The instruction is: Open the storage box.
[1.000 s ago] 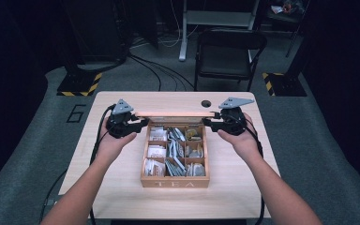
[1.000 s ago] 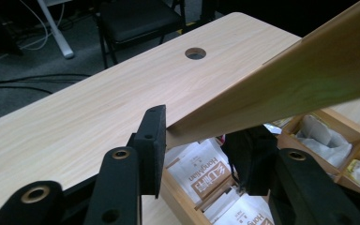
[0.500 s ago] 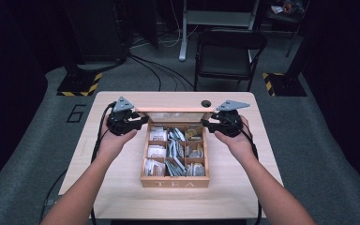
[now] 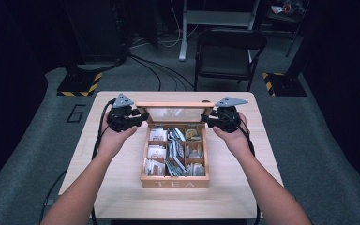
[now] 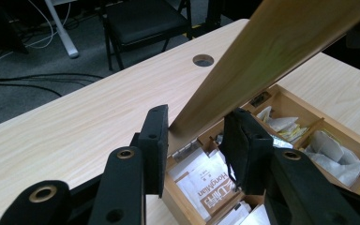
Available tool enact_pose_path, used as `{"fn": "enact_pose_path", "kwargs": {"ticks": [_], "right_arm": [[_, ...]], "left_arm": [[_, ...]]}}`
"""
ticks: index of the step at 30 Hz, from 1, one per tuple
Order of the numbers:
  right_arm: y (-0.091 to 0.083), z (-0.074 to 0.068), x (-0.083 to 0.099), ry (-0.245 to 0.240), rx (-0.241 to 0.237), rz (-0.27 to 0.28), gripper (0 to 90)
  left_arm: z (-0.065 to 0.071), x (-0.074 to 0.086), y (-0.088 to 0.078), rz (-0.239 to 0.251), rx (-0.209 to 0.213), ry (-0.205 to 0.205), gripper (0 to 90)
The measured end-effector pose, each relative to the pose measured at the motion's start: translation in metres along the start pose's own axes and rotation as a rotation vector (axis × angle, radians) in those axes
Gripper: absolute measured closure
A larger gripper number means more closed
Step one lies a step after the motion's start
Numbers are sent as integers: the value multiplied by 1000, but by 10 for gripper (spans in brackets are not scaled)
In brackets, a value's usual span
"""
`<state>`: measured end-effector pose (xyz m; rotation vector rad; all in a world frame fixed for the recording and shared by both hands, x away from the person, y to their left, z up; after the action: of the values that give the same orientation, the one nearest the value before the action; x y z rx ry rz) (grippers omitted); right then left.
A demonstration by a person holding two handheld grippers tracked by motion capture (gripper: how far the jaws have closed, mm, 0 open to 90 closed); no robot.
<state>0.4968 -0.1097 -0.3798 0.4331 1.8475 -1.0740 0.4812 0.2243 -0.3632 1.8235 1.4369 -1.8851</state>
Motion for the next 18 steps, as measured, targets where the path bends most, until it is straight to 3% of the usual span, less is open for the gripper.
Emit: {"fn": "enact_pose_path", "kwargs": {"ticks": [13,18], "right_arm": [[4,4,-6,15,-3,-5,601],[7,5,-10,31,10,-9,606]], "left_arm": [[-7,0,8,42,-4,-61,601],[-10,2,16,10,-12,-59,606]]}}
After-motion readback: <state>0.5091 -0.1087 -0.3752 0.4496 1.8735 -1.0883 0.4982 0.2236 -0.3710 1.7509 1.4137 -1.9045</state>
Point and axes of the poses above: each handheld gripper's, and its own axes: y roughly forward along the jaws, x roughly out of its underside, z roughly to its right, the point moved 2 cm from there along y, roughly forward along the jaws, and after that the axes turned 13 degrees about y, right-handed, at the moved point
